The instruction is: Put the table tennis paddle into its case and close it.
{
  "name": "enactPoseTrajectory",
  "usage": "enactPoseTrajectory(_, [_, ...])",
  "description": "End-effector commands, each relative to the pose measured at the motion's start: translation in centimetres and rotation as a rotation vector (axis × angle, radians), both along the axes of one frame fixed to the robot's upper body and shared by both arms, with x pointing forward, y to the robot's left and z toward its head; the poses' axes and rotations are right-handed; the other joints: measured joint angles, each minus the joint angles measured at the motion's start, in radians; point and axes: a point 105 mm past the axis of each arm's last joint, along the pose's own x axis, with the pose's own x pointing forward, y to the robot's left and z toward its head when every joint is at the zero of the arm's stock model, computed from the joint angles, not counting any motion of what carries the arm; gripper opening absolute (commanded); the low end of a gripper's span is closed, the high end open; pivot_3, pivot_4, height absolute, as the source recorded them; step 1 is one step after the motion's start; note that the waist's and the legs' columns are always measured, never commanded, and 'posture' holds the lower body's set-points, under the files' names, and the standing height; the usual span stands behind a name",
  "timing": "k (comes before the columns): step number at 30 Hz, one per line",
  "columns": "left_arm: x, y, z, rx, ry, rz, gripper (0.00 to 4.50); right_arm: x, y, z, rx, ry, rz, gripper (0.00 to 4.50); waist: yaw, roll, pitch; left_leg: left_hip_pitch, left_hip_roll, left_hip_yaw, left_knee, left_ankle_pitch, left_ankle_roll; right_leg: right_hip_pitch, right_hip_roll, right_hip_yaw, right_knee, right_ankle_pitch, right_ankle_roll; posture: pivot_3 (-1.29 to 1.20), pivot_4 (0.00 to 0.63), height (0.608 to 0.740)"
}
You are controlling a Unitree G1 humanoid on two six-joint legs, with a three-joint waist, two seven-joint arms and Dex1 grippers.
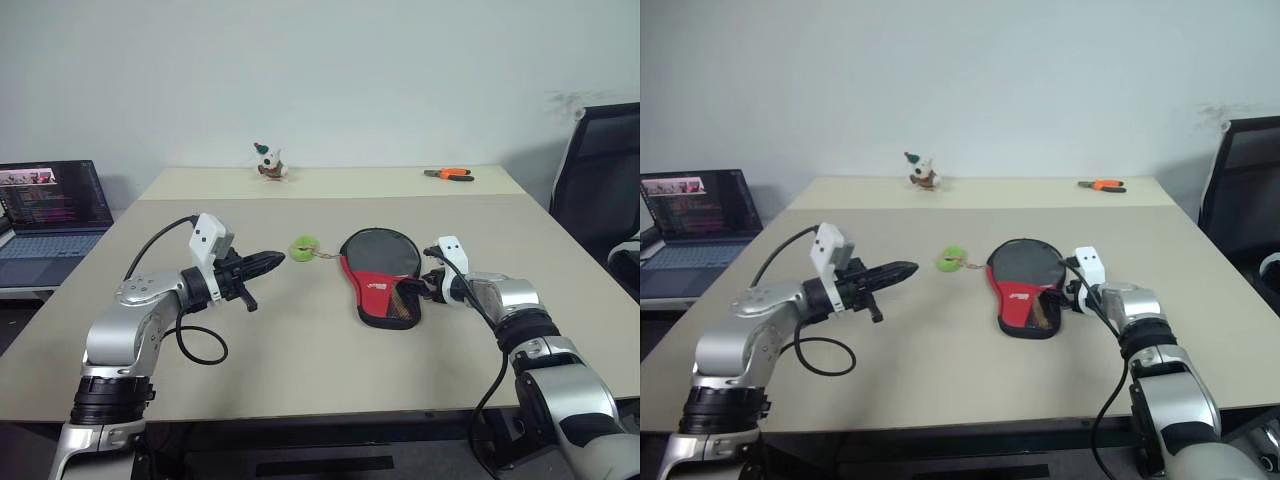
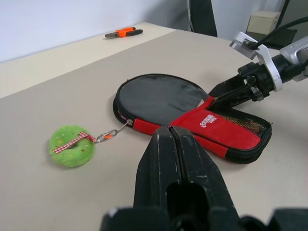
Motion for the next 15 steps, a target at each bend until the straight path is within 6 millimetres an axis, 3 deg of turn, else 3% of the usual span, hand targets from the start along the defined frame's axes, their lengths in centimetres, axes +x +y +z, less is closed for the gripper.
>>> enactPoseTrajectory(1, [-0.5,0.3,1.5,0.008,-0.055,0.006,0.0,-0.8,1.5,-1.1,0.007,0.062,0.069,2.68,-0.002,0.0,0.0,0.0,0.0,0.0,0.0,0.0,0.0,0.0,0.0,0.0,0.0,0.0,0.0,0.0,0.15,0.74])
enactPoseTrajectory(9, [-0.7,0.6,1.2,0.013,-0.037,0.009,0.0,-0.6,2.6,-1.4,0.076,0.088,0.051,0.16,-0.004,-0.001,-0.001,0.002,0.0,0.002,0.0,0.0,0.0,0.001,0.0,0.002,0.0,0.001,-0.001,0.0,0.15,0.74])
enactPoseTrajectory(15, [-1.9,0.5,0.3,0.042,0.019,-0.075,0.0,-0.9,5.9,-0.5,0.188,0.121,0.139,0.01,-0.019,-0.001,-0.001,0.009,0.001,0.008,-0.004,0.0,0.0,0.002,0.003,0.014,0.001,0.002,-0.002,0.0,0.15,0.74])
